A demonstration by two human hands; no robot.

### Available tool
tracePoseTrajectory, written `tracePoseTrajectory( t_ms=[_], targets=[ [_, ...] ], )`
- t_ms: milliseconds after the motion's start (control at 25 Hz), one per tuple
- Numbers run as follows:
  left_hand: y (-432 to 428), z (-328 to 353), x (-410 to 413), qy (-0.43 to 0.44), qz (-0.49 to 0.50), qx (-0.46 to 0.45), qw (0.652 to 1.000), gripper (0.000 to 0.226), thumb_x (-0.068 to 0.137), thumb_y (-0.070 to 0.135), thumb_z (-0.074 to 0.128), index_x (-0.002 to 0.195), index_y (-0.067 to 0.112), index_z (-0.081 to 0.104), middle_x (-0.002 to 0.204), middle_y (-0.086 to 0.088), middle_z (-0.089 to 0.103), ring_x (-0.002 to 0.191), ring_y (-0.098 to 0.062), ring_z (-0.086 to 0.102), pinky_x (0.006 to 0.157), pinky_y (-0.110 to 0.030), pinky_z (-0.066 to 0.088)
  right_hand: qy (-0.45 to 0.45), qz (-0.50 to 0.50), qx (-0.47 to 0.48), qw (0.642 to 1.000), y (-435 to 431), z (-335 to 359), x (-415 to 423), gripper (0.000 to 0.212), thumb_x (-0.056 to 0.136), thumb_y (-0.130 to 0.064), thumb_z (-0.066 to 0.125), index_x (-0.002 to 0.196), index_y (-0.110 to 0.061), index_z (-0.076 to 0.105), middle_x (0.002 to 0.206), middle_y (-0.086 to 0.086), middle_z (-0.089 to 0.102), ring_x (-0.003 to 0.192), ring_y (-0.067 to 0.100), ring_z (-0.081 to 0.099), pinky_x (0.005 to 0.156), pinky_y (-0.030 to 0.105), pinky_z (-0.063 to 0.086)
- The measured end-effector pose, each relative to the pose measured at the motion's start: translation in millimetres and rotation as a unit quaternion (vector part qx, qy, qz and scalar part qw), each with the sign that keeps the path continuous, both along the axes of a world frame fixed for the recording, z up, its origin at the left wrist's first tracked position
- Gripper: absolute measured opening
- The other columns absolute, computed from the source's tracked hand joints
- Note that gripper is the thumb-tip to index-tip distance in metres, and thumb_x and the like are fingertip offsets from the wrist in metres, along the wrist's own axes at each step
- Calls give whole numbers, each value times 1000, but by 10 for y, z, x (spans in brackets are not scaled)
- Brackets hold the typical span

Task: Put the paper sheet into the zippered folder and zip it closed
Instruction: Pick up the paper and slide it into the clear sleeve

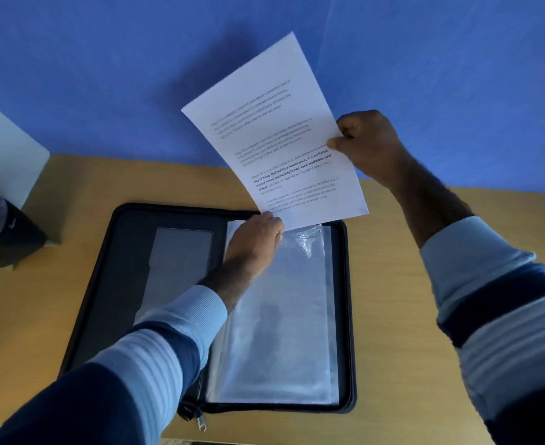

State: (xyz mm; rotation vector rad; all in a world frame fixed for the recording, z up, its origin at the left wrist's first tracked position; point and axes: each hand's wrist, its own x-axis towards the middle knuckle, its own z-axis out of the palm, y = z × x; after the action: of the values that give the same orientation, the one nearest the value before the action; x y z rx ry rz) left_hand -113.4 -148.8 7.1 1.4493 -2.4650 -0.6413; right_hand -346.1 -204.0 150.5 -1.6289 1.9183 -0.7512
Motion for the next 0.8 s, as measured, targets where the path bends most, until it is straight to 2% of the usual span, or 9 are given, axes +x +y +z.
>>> tracePoseTrajectory(
  t_ms=[80, 160, 280, 440, 600, 720, 800],
  targets=[
    [28, 16, -41, 9, 7, -4, 1000, 9, 93, 11, 59, 100, 13, 64, 101, -4, 62, 92, -26, 60, 67, -38, 49, 9, 13, 16, 1000, -41, -51, 82, 6, 88, -10, 69, 83, -6, 70, 85, 10, 73, 76, 17, 67, 68, 32, 52],
    [34, 30, -69, 2, 7, 0, 1000, 14, 93, 7, 57, 103, 14, 64, 106, -4, 59, 94, -25, 59, 65, -35, 46, 11, 24, 26, 999, -74, -108, 152, 5, 88, -10, 69, 89, -6, 72, 90, 10, 73, 83, 24, 69, 73, 34, 55],
    [44, 101, -130, -10, 12, 29, 999, 15, 92, 5, 54, 99, 14, 63, 109, -6, 55, 93, -29, 61, 66, -38, 48, 12, 32, 39, 999, -126, -210, 245, 2, 87, -10, 70, 87, -11, 72, 84, 4, 68, 77, 19, 64, 66, 25, 48],
    [83, 218, -233, 4, 0, 38, 999, 10, 94, 17, 60, 100, 15, 68, 108, -4, 60, 96, -28, 64, 73, -41, 54, -8, 19, 46, 999, -170, -351, 327, 8, 87, -10, 71, 82, -16, 69, 77, 0, 65, 71, 15, 61, 60, 22, 46],
    [223, 295, -387, 3, -3, -27, 1000, 10, 95, 18, 61, 89, 14, 68, 100, -6, 54, 86, -28, 58, 60, -42, 55, -32, 1, 35, 999, -181, -463, 382, 12, 86, -9, 71, 75, -10, 67, 76, 5, 66, 69, 16, 59, 64, 27, 46],
    [301, 334, -505, -47, -6, -62, 997, 5, 90, 9, 65, 93, 13, 68, 100, -6, 53, 85, -27, 57, 58, -40, 54, -46, -18, 33, 998, -190, -543, 391, 20, 86, -8, 71, 69, -7, 60, 69, 4, 59, 66, 17, 53, 59, 25, 41],
    [333, 370, -560, -60, -6, -62, 996, 8, 88, 5, 66, 93, 12, 68, 99, -6, 55, 84, -27, 58, 57, -38, 52, -51, -28, 36, 998, -201, -603, 390, 21, 85, -8, 71, 72, 2, 58, 69, 6, 55, 67, 17, 49, 60, 25, 39]
  ],
)
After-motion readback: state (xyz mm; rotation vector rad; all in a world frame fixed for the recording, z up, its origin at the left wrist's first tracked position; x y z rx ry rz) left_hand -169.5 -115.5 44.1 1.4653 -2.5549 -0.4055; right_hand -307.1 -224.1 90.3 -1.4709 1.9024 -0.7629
